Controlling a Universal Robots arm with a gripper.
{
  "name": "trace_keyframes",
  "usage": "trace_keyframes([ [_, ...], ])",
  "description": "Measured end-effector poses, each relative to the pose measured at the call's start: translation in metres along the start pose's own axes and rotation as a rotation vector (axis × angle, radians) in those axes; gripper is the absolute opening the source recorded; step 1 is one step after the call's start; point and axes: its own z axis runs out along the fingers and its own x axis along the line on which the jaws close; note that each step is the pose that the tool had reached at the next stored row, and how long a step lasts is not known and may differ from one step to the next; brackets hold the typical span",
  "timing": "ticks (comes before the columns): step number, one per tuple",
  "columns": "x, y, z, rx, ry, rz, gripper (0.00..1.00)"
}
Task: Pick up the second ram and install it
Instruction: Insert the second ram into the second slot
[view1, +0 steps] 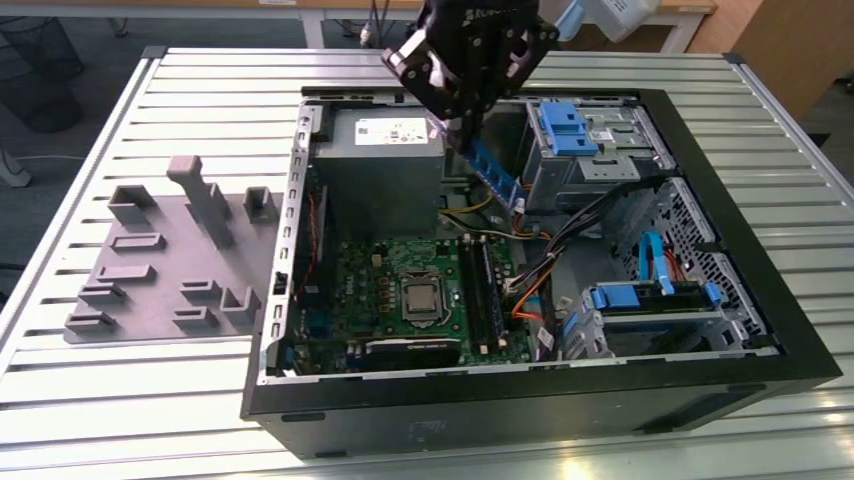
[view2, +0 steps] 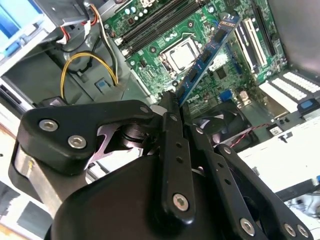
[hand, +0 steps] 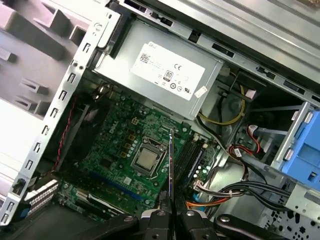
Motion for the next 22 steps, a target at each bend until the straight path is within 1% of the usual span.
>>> trace_keyframes([
  [7, -0.0001, 0.0000, 0.0011, 0.0003, 0.0024, 0.115, 0.14],
  [9, -0.0001, 0.0000, 0.0013, 0.0002, 0.0028, 0.135, 0.14],
  [20, -0.0001, 0.0000, 0.0014, 0.0001, 0.0028, 0.141, 0.14],
  [22, -0.0004, -0.0002, 0.0014, -0.0001, 0.0029, 0.149, 0.14],
])
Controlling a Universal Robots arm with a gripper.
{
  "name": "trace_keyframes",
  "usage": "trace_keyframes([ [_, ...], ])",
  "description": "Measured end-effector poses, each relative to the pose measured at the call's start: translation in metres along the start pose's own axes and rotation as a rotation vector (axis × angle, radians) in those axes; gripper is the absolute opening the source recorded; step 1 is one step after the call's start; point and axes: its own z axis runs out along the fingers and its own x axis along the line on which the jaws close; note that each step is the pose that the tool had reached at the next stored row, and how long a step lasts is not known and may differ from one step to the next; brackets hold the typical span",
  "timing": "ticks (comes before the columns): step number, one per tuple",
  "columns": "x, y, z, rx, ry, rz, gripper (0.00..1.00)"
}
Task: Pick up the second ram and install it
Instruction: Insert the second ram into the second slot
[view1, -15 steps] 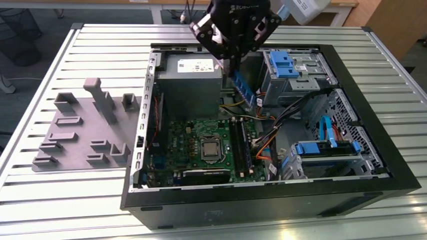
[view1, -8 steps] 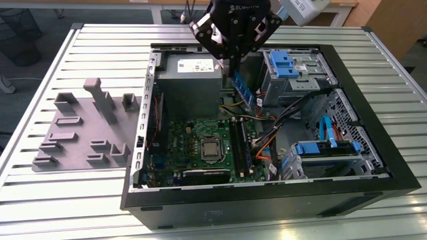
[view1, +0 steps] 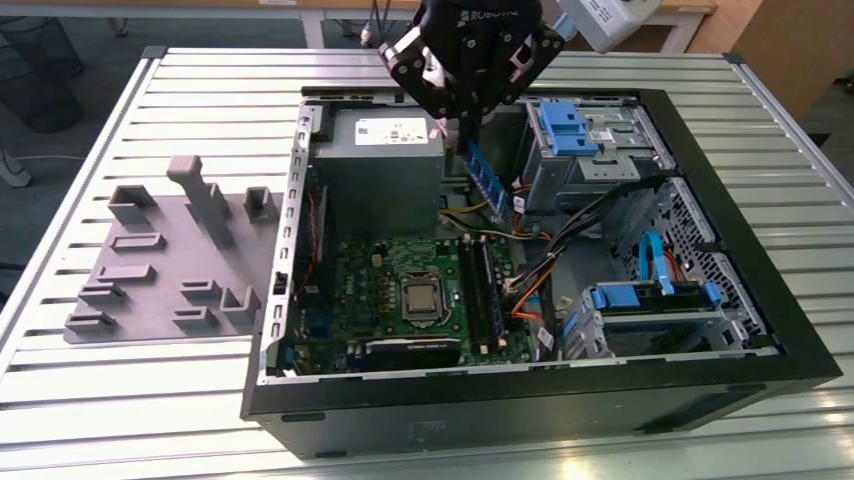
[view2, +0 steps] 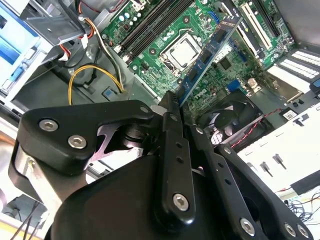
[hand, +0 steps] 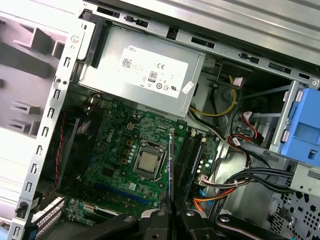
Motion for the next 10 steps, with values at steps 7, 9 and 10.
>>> trace_keyframes([
  [7, -0.0005, 0.0002, 0.0002, -0.0006, 0.0015, 0.086, 0.14],
  [9, -0.0005, 0.0004, 0.0002, -0.0008, 0.0020, 0.114, 0.14],
  [10, -0.0005, 0.0005, 0.0003, -0.0010, 0.0022, 0.129, 0.14],
])
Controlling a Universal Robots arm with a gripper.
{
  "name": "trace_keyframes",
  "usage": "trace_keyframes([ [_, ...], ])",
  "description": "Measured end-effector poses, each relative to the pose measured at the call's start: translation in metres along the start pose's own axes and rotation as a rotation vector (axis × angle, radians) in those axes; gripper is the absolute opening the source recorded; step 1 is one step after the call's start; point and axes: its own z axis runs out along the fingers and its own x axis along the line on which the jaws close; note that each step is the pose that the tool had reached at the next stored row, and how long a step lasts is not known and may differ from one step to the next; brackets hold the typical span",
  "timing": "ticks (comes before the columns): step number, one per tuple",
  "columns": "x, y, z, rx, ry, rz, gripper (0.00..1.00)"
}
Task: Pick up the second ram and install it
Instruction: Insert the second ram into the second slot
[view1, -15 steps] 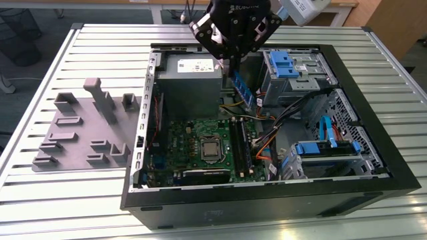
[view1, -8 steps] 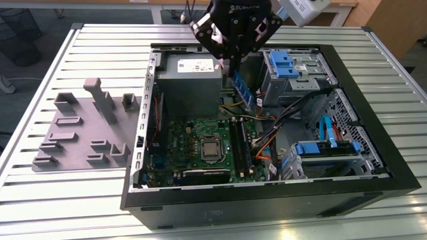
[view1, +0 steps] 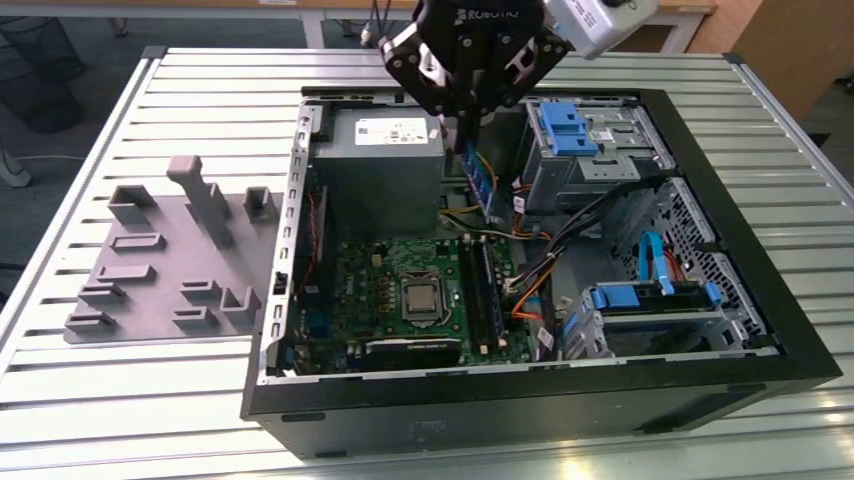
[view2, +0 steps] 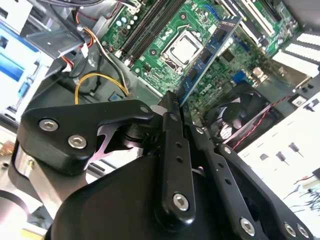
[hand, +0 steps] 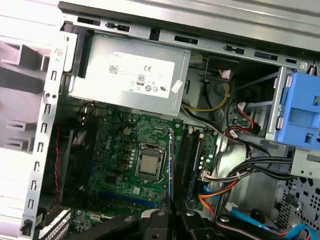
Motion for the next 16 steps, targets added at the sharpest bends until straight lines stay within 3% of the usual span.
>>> trace_keyframes([
  [16, -0.0005, 0.0011, 0.0004, -0.0014, 0.0036, 0.210, 0.14],
])
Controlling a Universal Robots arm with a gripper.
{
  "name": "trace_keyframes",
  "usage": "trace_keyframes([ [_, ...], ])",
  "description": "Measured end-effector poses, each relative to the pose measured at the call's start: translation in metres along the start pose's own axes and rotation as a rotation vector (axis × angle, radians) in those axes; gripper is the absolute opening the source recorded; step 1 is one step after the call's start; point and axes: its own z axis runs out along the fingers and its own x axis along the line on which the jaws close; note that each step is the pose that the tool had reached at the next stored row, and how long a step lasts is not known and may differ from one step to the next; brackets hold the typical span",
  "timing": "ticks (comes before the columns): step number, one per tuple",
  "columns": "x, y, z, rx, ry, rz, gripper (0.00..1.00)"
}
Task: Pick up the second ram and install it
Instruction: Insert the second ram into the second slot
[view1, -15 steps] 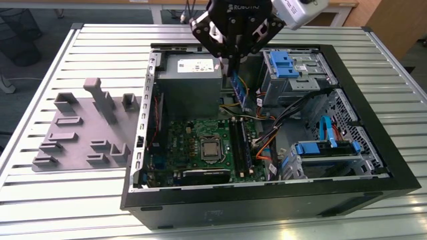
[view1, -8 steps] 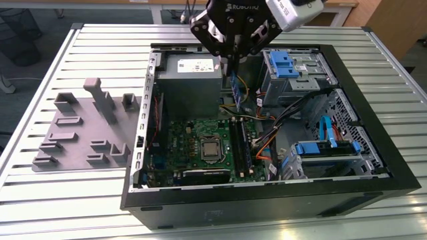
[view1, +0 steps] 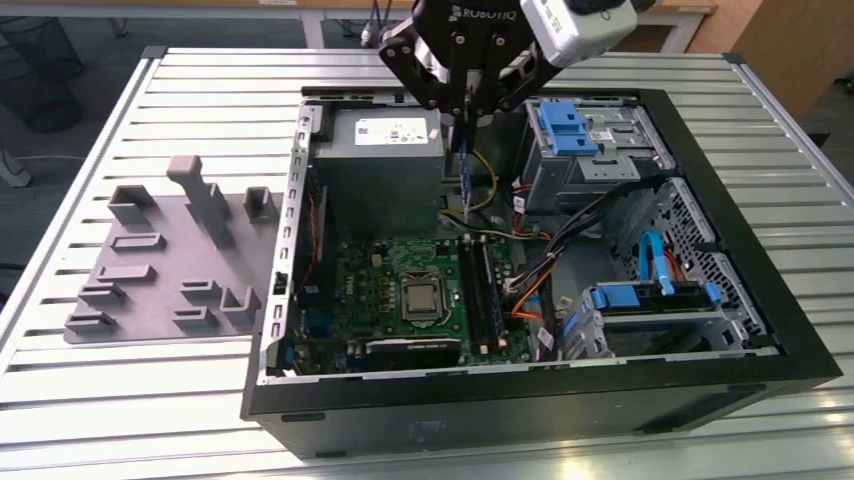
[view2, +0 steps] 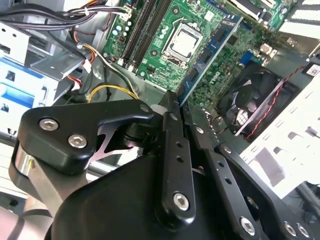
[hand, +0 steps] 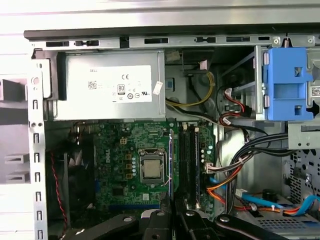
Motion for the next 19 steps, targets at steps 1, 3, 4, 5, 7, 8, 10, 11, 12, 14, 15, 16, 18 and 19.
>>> trace_keyframes([
  [1, -0.0001, 0.0000, 0.0000, 0.0000, 0.0001, 0.002, 0.14],
  [3, -0.0001, 0.0000, 0.0000, 0.0000, 0.0001, 0.003, 0.14],
  [4, -0.0001, 0.0000, 0.0000, -0.0001, 0.0001, 0.003, 0.14],
  [5, -0.0001, 0.0000, 0.0000, -0.0001, 0.0001, 0.003, 0.14],
  [7, -0.0002, 0.0000, 0.0000, -0.0001, 0.0001, 0.003, 0.14],
  [8, -0.0001, 0.0000, 0.0000, -0.0001, 0.0001, 0.003, 0.14],
  [10, -0.0001, 0.0000, 0.0000, -0.0001, 0.0001, 0.003, 0.14],
  [11, -0.0001, 0.0000, 0.0000, -0.0001, 0.0000, 0.003, 0.14],
  [12, -0.0002, 0.0000, 0.0000, -0.0001, 0.0001, 0.003, 0.14],
  [14, -0.0001, 0.0000, 0.0000, -0.0001, 0.0001, 0.004, 0.14],
  [15, -0.0002, 0.0000, 0.0000, -0.0001, 0.0001, 0.006, 0.14],
  [16, -0.0002, 0.0000, 0.0000, -0.0002, 0.0002, 0.008, 0.14],
  [18, -0.0004, 0.0000, 0.0000, -0.0003, 0.0003, 0.016, 0.14],
  [19, -0.0006, 0.0000, 0.0000, -0.0003, 0.0004, 0.021, 0.14],
])
